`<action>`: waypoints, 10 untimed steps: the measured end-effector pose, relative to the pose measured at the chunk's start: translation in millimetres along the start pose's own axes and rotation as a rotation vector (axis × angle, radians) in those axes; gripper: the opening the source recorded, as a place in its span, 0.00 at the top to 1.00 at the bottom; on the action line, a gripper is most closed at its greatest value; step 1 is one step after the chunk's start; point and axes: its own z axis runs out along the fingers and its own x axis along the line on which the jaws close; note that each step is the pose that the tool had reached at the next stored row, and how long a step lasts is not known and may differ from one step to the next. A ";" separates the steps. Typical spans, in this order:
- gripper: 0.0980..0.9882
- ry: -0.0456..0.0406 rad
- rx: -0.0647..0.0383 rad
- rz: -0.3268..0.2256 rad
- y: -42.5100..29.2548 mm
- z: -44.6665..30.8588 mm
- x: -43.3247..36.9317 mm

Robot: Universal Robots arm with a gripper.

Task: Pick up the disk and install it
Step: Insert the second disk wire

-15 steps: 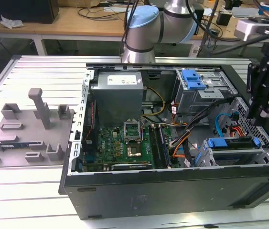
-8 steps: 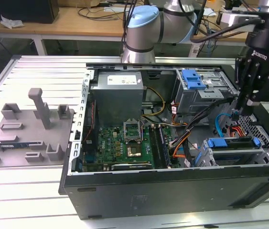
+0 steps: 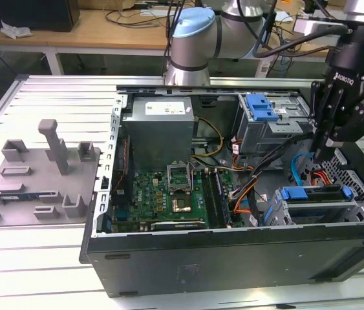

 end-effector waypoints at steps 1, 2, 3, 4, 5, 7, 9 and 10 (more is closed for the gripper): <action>0.77 0.0140 0.001 0.001 0.0 0.4 -0.3; 0.77 0.0262 0.002 0.002 0.1 1.1 -1.0; 0.77 0.0288 0.002 0.002 0.2 2.1 -1.9; 0.77 0.0303 0.002 0.002 0.4 2.5 -2.8; 0.77 0.0309 0.002 0.002 0.5 2.6 -3.4; 0.77 0.0360 0.002 0.002 1.0 2.2 -5.3; 0.77 0.0432 0.003 0.003 1.1 1.8 -7.0; 0.86 0.0491 0.003 0.003 1.1 1.9 -7.5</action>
